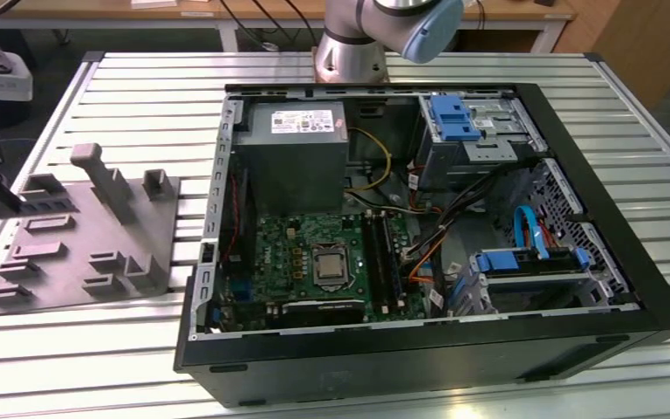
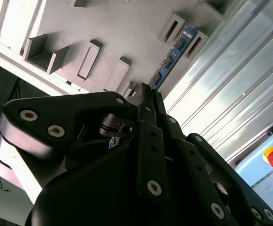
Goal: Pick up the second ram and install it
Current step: 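Pick up the second ram and move it above second insertion slot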
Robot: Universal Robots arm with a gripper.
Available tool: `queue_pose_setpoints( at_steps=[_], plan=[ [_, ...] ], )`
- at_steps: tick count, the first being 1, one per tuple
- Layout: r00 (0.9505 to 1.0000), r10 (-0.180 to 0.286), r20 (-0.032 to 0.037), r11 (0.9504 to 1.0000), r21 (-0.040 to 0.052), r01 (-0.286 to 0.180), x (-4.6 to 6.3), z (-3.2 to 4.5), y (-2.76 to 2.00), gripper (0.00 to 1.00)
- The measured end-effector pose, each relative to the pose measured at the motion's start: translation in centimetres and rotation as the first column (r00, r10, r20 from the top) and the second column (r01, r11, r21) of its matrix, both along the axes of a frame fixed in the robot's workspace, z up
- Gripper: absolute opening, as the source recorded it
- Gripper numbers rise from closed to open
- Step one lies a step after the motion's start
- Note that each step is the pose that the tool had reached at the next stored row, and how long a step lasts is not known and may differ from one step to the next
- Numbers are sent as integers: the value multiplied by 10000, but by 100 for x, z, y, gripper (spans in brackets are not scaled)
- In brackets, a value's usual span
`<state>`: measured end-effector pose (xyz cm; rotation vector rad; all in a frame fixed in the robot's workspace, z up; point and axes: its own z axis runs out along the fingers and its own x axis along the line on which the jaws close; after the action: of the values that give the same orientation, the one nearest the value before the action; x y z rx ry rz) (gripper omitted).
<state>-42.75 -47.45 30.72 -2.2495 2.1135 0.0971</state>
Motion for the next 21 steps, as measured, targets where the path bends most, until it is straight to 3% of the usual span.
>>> queue_pose_setpoints(
  at_steps=[21],
  plan=[
    [10000,0,0,9999,100,0,0,188,0,14]
  ],
)
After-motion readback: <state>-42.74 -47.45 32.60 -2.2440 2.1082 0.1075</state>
